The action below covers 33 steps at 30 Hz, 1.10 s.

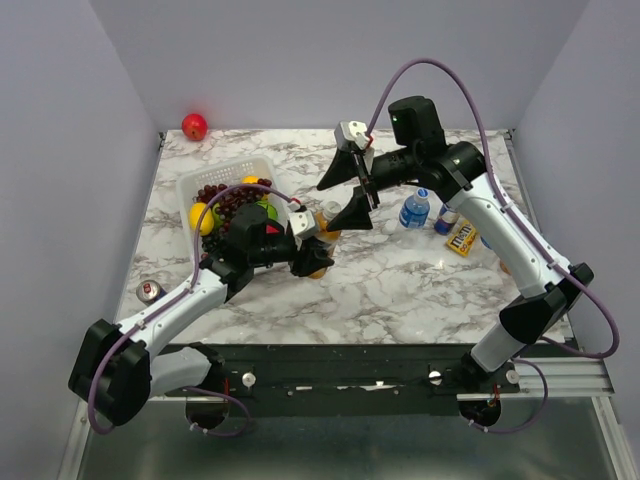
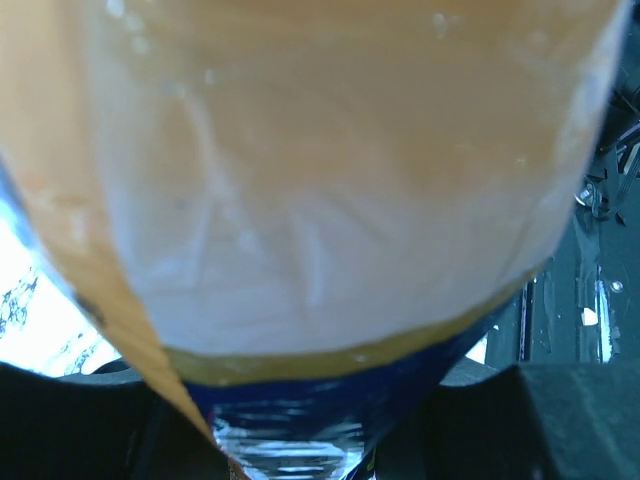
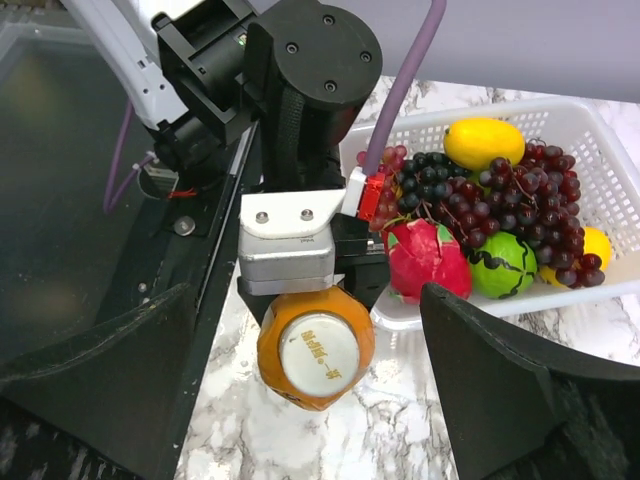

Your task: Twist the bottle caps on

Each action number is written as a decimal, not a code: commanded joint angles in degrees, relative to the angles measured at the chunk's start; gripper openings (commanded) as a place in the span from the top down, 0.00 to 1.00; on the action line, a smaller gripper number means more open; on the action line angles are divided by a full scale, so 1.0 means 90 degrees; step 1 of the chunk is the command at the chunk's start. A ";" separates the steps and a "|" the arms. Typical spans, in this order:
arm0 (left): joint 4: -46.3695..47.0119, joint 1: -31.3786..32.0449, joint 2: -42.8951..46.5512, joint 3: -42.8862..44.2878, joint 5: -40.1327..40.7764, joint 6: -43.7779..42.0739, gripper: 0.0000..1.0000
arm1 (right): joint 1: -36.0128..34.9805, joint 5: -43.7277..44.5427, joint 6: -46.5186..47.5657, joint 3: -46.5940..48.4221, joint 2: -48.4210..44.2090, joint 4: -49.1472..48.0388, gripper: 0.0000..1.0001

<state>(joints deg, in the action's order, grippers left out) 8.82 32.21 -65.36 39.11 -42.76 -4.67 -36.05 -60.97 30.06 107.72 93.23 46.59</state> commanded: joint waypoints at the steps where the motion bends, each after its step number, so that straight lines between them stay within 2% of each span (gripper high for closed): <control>1: 0.0289 -0.0053 -0.0081 0.0185 -0.0180 0.0303 1.00 | -0.0008 -0.0286 0.0048 0.0228 -0.0017 0.0126 0.00; 6: 0.0650 -0.0141 -0.0149 0.0195 -0.0151 0.0781 1.00 | -0.0008 -0.0247 0.0009 0.0228 0.0002 0.0165 0.01; 22: 0.0778 -0.0248 -0.0179 0.0244 -0.0063 0.0889 1.00 | -0.0008 0.0114 -0.0108 0.0141 -0.0017 0.0292 0.01; 26: 0.0992 -0.0434 -0.0179 0.0185 -0.0005 0.1231 1.00 | -0.0008 0.0348 -0.0108 0.0004 -0.0134 0.0302 0.01; 33: 0.0993 -0.0590 -0.0091 0.0137 0.0044 0.1241 1.00 | -0.0008 0.0778 -0.0011 -0.0094 -0.0290 0.0546 0.01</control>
<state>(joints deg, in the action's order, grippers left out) 14.68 28.23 -67.13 39.70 -42.81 4.38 -35.88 -56.21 30.06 107.79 92.66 47.57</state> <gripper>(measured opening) 0.521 0.994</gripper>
